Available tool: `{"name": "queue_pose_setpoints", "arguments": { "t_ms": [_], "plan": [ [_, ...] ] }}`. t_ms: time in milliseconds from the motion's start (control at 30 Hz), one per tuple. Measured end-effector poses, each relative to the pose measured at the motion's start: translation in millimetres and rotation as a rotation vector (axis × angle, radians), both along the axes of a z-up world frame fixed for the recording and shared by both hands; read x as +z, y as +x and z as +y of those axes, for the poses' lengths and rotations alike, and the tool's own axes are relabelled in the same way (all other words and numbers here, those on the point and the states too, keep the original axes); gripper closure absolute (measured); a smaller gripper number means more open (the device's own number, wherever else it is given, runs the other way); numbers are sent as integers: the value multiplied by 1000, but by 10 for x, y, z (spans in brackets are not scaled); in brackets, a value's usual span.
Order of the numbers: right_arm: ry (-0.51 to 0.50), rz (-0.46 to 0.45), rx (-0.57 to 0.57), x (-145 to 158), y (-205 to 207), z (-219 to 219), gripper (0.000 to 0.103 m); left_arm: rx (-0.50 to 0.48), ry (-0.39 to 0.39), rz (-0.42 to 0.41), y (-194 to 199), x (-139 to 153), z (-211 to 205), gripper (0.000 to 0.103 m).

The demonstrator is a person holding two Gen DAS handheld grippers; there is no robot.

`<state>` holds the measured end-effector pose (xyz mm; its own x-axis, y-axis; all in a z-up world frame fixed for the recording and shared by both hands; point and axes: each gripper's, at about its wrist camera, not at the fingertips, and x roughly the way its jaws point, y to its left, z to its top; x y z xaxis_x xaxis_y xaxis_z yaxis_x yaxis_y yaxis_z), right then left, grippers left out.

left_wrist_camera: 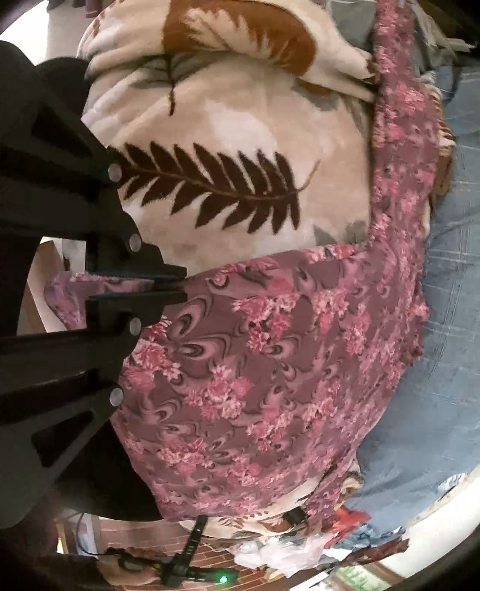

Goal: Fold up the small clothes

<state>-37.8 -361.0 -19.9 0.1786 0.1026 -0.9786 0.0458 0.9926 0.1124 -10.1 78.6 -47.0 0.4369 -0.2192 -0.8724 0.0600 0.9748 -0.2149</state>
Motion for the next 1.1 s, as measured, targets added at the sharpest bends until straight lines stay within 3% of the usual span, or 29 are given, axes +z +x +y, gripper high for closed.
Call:
{"name": "queue_pose_setpoints", "arguments": {
  "t_ms": [100, 167, 200, 233, 333, 367, 467, 567, 633, 733, 800, 967, 1100],
  "plan": [
    [46, -81, -20, 201, 53, -14, 93, -19, -2, -104, -7, 244, -25, 94],
    [95, -157, -27, 340, 115, 9, 86, -25, -13, -162, 58, 332, -75, 76],
    [120, -193, -24, 373, 151, 43, 83, -19, -12, -181, 127, 330, -125, 60],
    [136, -208, -15, 347, 194, 93, 77, -18, -16, -190, 183, 293, -178, 56],
    [132, -148, 25, 40, 292, 250, 76, -29, 11, -128, 403, 4, -368, 56],
    [97, -82, 47, -153, 342, 328, 77, -41, 37, -86, 469, -127, -433, 56],
    [87, -108, 70, -47, 429, 342, 78, -63, 81, -60, 508, -225, -517, 57],
    [150, -233, -87, 307, 706, -120, 78, -94, 53, -112, 509, -56, -515, 57],
    [168, -301, -234, 448, 889, -493, 69, -95, 56, -143, 547, 35, -515, 57],
    [136, -402, -479, 555, 1326, -1174, 65, -85, 56, -155, 634, 104, -541, 55],
    [120, -439, -566, 583, 1620, -1486, 65, -83, 56, -142, 702, 96, -553, 55],
    [37, -481, -629, 621, 2300, -1998, 54, -72, 78, -112, 913, 12, -632, 55],
    [-126, -409, -553, 438, 2793, -2093, 48, -58, 84, -75, 1076, -100, -677, 55]
  ]
}}
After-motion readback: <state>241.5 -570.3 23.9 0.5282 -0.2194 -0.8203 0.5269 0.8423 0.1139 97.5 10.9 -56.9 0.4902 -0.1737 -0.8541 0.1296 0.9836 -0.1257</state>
